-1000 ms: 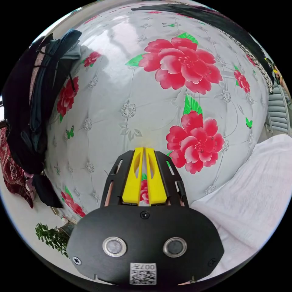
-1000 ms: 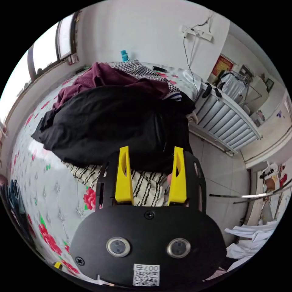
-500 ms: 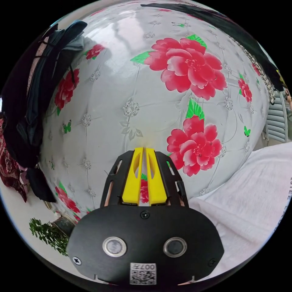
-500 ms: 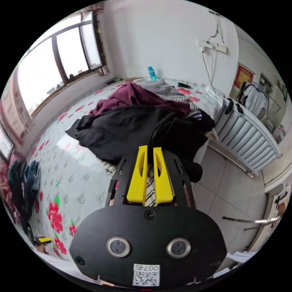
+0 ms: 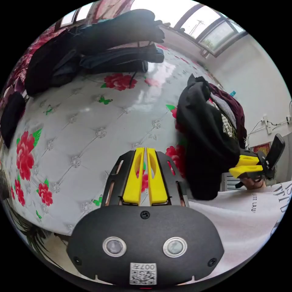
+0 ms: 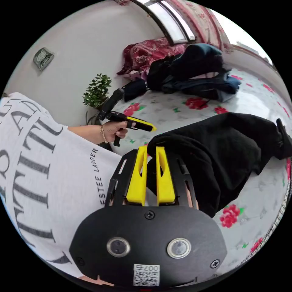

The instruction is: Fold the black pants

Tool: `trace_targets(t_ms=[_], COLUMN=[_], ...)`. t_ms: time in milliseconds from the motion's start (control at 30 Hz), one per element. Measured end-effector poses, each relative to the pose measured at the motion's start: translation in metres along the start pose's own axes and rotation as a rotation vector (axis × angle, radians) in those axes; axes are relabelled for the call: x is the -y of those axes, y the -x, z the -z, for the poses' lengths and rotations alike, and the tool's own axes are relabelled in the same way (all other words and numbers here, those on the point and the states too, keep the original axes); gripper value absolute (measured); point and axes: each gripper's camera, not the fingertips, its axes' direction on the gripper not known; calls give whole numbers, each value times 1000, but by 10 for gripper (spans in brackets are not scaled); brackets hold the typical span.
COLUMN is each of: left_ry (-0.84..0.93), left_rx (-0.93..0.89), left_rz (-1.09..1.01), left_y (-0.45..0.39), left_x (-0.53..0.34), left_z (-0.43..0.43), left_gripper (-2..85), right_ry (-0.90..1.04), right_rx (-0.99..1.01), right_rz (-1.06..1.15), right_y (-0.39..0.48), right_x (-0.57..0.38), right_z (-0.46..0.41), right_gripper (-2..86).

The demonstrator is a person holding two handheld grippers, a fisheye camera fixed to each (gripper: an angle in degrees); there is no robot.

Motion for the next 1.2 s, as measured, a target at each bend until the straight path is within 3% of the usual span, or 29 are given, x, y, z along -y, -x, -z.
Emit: trace_targets(t_ms=[100, 267, 400, 500, 600, 733, 767, 800, 833, 867, 967, 1033, 1100, 1200], left_ry=[-40, -50, -58, -6, 176, 125, 106, 67, 25, 2, -119, -185, -249, -248], left_rx=[6, -1, 1, 100, 181, 84, 75, 69, 62, 40, -80, -23, 48, 24], left_rz=[90, 103, -110, -264, -310, -235, -222, -189, -144, -120, 84, 318, 331, 177], left_y=[53, 94, 56, 24, 23, 68, 76, 95, 115, 126, 189, 228, 232, 201], left_x=[-43, -103, -119, -109, -98, -95, -96, -99, -103, -106, -129, -157, -174, -178], left_z=[23, 41, 33, 0, -61, -44, -36, -19, 0, 9, 47, 64, 80, 83], left_gripper=[72, 115, 134, 138, 98, 51, 49, 47, 46, 46, 43, 41, 59, 110], right_ry=[-3, -60, 33, 79, 152, 283, 293, 311, 274, 232, 128, 44, -17, -110], right_rx=[143, -68, -280, -225, -197, -231, -172, 25, 214, 253, 110, 86, 2, -154], right_rz=[30, -215, -382, -406, -353, -251, -221, -171, -138, -100, -44, -151, -258, -453], right_y=[7, -50, -93, -108, -104, -80, -76, -67, -58, -51, -43, -69, -97, -148], right_x=[22, 3, -27, -26, -10, 5, 6, 8, 11, 13, 27, 37, 35, 22], right_z=[-26, -9, -18, -34, -67, -114, -116, -121, -121, -117, -100, -79, -60, -20], right_gripper=[10, 33, 55, 57, 36, 8, 7, 5, 4, 5, 10, 23, 36, 59])
